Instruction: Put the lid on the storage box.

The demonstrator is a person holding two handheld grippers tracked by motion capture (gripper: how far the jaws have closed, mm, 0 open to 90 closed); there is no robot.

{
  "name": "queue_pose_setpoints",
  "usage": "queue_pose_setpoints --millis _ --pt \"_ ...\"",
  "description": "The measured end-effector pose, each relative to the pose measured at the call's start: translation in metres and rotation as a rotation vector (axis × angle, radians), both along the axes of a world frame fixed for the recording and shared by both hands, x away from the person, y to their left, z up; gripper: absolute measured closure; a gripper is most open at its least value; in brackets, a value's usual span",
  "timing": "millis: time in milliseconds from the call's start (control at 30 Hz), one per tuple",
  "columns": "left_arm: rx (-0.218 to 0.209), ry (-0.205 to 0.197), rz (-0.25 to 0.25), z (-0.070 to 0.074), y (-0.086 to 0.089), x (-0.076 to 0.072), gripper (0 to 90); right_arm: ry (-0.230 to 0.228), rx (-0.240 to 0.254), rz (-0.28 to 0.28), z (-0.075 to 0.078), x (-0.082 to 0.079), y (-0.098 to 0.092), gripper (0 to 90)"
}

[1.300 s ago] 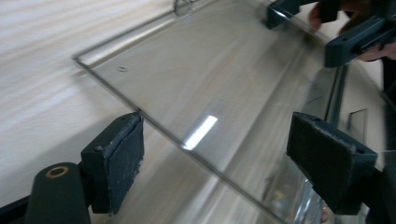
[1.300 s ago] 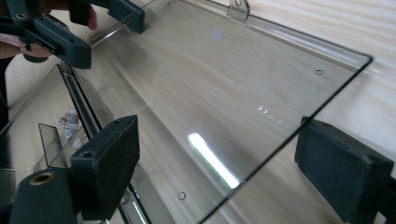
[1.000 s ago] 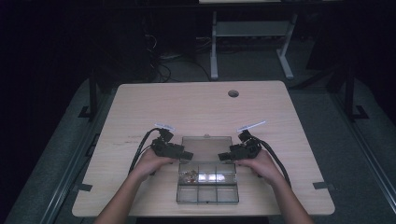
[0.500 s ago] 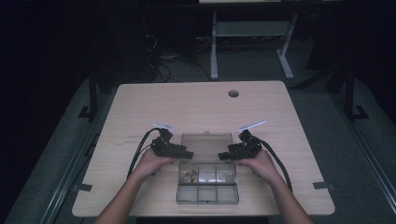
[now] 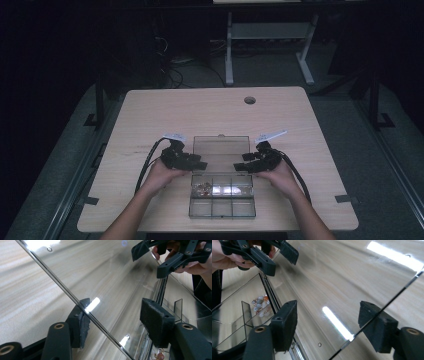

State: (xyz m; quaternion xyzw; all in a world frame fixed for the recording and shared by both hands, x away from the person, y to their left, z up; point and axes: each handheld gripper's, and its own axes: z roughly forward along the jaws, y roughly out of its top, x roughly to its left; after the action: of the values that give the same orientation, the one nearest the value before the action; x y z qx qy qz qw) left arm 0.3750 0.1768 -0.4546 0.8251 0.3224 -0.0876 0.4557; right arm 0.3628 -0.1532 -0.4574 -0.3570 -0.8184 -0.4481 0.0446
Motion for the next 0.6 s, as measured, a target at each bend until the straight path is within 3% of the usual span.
queue_pose_setpoints --millis 133,600 --pt "-0.006 -0.024 -0.005 0.002 0.000 -0.003 46.2 -0.045 0.009 -0.003 0.003 -0.002 -0.003 39.9" --pt "-0.018 -0.076 -0.029 0.008 0.000 -0.009 55.8 -0.100 0.026 -0.004 0.011 -0.008 -0.006 51.1"
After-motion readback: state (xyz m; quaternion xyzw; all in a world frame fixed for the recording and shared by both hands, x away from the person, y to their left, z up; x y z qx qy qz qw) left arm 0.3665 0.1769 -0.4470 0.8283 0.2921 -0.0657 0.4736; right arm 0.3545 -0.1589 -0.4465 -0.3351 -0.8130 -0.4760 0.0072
